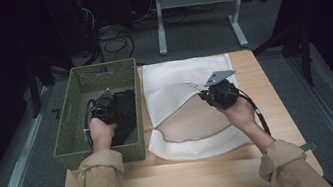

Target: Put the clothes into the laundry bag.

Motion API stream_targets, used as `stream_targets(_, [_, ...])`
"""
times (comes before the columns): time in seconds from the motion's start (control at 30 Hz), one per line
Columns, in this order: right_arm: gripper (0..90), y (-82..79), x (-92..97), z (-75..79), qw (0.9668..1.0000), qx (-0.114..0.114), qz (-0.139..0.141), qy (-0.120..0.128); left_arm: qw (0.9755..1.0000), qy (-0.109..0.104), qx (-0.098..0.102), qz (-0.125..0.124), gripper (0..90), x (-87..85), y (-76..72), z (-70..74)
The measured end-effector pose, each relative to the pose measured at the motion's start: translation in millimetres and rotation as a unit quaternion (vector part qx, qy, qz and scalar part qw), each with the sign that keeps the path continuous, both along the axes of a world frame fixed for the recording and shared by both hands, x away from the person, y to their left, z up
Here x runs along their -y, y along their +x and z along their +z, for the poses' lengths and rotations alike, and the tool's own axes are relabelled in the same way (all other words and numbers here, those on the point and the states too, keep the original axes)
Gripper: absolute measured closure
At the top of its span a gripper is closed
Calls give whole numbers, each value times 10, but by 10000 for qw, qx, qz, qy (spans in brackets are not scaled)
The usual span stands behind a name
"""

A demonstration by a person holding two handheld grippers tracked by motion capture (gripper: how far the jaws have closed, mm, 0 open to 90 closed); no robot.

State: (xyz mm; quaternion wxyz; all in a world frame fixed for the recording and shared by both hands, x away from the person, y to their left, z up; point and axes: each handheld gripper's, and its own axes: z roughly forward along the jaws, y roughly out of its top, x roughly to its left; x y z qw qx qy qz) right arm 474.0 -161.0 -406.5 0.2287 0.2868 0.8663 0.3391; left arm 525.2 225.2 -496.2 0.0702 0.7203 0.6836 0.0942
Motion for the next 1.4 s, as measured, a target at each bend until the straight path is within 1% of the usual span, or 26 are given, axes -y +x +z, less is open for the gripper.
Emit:
stream_targets(0.1, [844, -5, -2, -8, 10000, -54, -28, 24, 10000, -19, -31, 36, 468, 1, 6, 13])
stream_targets(0.17, [844, 9, 6, -10, 10000, -18, -10, 0, 10000, -19, -15, 60, 475, 1, 6, 28])
stream_targets(0.23, [845, 11, 13, 0, 10000, -64, -59, 37, 10000, -35, 39, 51, 480, 7, 1, 54])
stream_targets(0.3, [846, 21, 18, 12, 9999, -63, -81, 84, 9999, -55, 133, -7, 483, 6, -17, 93])
stream_targets(0.37, [846, 17, 23, 30, 9999, -61, -62, 62, 9995, -110, 282, -58, 485, 14, -40, 137])
stream_targets(0.43, [846, 9, 22, 30, 10000, -49, -54, 63, 9986, -231, 448, -128, 485, 31, -61, 197])
stream_targets(0.47, [846, 10, 23, 30, 10000, -47, -49, 55, 9979, -343, 530, -154, 485, 37, -71, 230])
stream_targets(0.53, [846, 17, 30, 33, 9999, -49, -51, 76, 9949, -596, 762, -272, 484, 42, -97, 298])
stream_targets(0.57, [846, 20, 35, 35, 9999, -35, -53, 90, 9933, -679, 875, -343, 484, 45, -114, 333])
stream_targets(0.6, [846, 21, 38, 37, 9999, -26, -66, 98, 9922, -708, 959, -376, 484, 58, -131, 364])
stream_targets(0.63, [846, 19, 42, 43, 9999, -69, -70, 98, 9917, -691, 1002, -405, 484, 75, -150, 405])
stream_targets(0.73, [847, 26, 50, 46, 9999, -64, -93, 115, 9893, -706, 1165, -530, 484, 140, -217, 515])
stream_targets(0.83, [850, 27, 42, 44, 9998, -74, -104, 124, 9860, -750, 1373, -583, 484, 179, -286, 620])
stream_targets(0.87, [851, 29, 39, 44, 9998, -77, -107, 121, 9850, -783, 1412, -604, 485, 173, -307, 656])
stream_targets(0.9, [853, 32, 37, 46, 9998, -76, -118, 125, 9833, -832, 1511, -583, 485, 166, -329, 682])
stream_targets(0.97, [858, 45, 37, 56, 9998, -67, -120, 146, 9806, -970, 1601, -583, 485, 128, -368, 730])
stream_targets(1.03, [863, 61, 31, 66, 9997, -67, -180, 159, 9783, -1052, 1700, -543, 484, 97, -412, 771])
stream_targets(1.1, [868, 75, 20, 69, 9996, -69, -200, 161, 9759, -1059, 1830, -543, 484, 79, -461, 819])
stream_targets(1.2, [874, 89, -3, 74, 9997, -16, -228, 130, 9716, -1094, 2030, -537, 484, 70, -529, 889])
stream_targets(1.27, [876, 101, -21, 77, 9996, 3, -252, 141, 9689, -1130, 2128, -569, 484, 72, -564, 935])
stream_targets(1.33, [877, 118, -29, 84, 9995, 13, -284, 153, 9654, -1192, 2247, -578, 484, 84, -595, 974])
stream_targets(1.37, [877, 127, -31, 86, 9994, 7, -308, 177, 9645, -1210, 2273, -587, 484, 82, -604, 986])
stream_targets(1.4, [877, 134, -31, 93, 9992, 3, -347, 177, 9642, -1237, 2277, -565, 484, 77, -611, 992])
